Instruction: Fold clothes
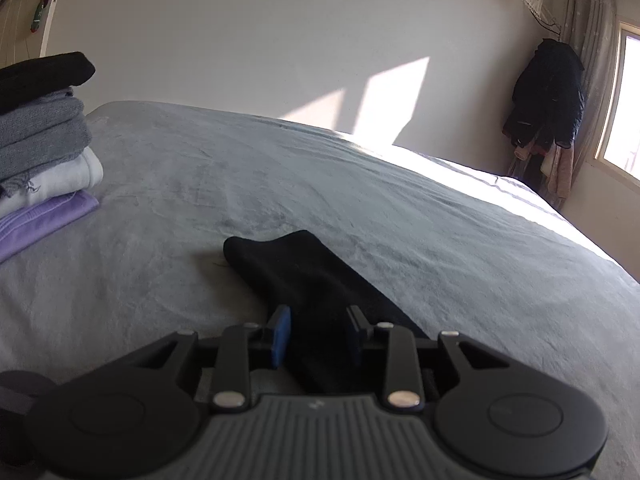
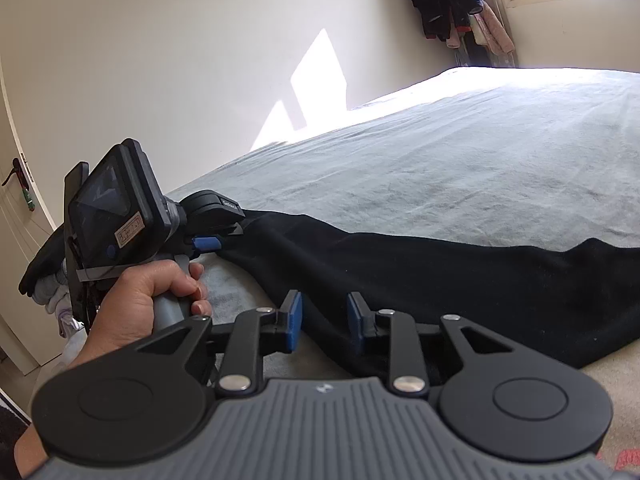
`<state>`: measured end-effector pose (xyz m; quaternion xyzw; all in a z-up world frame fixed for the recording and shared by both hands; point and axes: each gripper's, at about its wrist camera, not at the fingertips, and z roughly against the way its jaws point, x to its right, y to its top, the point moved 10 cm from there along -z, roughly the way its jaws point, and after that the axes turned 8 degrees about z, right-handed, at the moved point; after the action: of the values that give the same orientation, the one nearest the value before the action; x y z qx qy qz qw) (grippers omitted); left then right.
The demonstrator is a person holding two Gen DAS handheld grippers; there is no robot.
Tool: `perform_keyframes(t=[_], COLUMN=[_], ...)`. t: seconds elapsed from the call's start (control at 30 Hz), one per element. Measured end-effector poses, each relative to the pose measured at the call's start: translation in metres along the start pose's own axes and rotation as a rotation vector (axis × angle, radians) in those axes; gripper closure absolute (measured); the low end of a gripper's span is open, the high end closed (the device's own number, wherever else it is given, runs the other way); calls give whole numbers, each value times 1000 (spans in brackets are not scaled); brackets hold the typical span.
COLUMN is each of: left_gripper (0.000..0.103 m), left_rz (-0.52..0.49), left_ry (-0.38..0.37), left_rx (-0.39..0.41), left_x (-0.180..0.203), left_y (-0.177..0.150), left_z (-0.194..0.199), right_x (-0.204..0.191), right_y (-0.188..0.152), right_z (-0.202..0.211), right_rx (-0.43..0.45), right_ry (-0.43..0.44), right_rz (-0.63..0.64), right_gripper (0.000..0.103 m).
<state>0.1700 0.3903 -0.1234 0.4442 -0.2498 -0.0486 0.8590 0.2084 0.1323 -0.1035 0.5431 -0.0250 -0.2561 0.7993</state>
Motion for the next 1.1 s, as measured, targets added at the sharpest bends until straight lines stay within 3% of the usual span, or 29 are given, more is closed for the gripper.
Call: perform_keyframes(t=[0.03,0.1,0.17,0.37,0.5,0.6,0.77,0.9,1.1], left_gripper=[73,97,102,102,100,84,84,85,85], left_rz=[23,57,68,-58,-109,-53,-12,15,38], left_ry=[1,11,9,102,142,112,78,48,30], left_rx=[-9,-20,-11,147,58,9,-1,-8,-10], left_x=[-3,-8,-9,-2,-2,-8,-8,-9,-9], left_y=[0,0,1,16,8,6,4,3,2], left_z=[-5,-12,-10,12,1,-2,-4,-9,-14], right_x=[0,-1,-1,3,5,5,6,10,20], right_y=[-1,-2,-3,-5,-5,-1,31,54,42], right_z=[0,-1,-2,-4,-2,-1,-14,-61,-133], right_rx=[-2,-7,-12,-19,-19,-14,-36,-106,-231], right_ry=[0,0,2,-1,-5,-14,-20,-39,0], right_rz=[3,10,8,-18,-27,-26,18,182,223], right_gripper=[68,68,68,68,68,65,62,59,60])
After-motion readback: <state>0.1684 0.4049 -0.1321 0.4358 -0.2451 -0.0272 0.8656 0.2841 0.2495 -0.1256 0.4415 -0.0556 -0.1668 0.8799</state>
